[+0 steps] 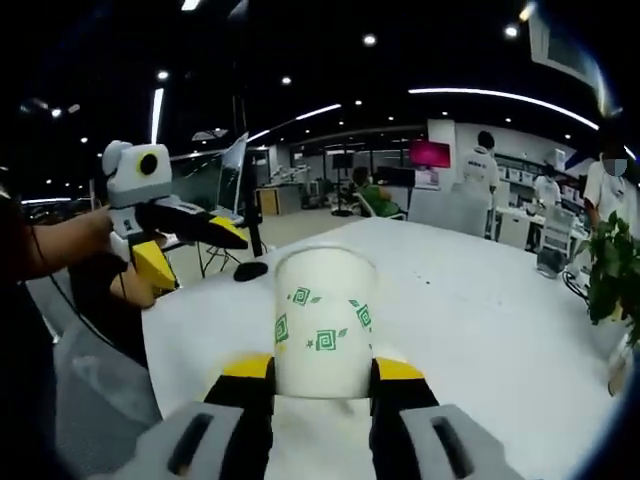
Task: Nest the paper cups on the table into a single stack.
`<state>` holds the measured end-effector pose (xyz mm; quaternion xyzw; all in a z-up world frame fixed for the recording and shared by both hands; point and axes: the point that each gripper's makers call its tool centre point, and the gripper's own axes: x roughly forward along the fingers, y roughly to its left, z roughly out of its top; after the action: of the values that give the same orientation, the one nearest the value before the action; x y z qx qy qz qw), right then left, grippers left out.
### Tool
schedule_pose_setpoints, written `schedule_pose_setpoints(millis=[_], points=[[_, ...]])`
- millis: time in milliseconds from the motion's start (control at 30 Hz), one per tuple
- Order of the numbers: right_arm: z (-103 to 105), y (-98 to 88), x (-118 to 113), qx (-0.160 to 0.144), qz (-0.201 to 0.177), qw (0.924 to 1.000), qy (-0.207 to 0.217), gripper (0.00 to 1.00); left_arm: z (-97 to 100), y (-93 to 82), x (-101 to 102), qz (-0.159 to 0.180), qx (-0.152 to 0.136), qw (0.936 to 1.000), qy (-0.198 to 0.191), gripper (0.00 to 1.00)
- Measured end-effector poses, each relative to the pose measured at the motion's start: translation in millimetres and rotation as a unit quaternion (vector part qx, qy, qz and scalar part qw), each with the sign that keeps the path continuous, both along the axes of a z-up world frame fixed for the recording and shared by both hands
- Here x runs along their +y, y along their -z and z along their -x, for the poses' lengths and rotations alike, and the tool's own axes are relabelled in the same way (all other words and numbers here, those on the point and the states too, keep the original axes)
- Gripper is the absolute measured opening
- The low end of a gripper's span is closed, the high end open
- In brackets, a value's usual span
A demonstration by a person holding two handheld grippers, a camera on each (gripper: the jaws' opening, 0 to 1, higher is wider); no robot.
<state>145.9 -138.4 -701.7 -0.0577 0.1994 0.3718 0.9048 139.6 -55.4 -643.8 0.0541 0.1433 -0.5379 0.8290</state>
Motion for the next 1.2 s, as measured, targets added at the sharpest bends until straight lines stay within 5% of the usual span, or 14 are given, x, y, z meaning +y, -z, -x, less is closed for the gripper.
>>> schedule_pose_setpoints(millis=[600, 1200], points=[[37, -4.3, 21, -0.036, 0.011, 0.9954, -0.088, 0.36, 30.6, -7.1, -27, -0.007, 0.006, 0.9956, 0.093, 0.24], [52, -9.1, 35, -0.071, 0.011, 0.9880, -0.137, 0.36, 52.2, -5.9, -32, -0.011, 0.013, 0.9893, 0.145, 0.07]])
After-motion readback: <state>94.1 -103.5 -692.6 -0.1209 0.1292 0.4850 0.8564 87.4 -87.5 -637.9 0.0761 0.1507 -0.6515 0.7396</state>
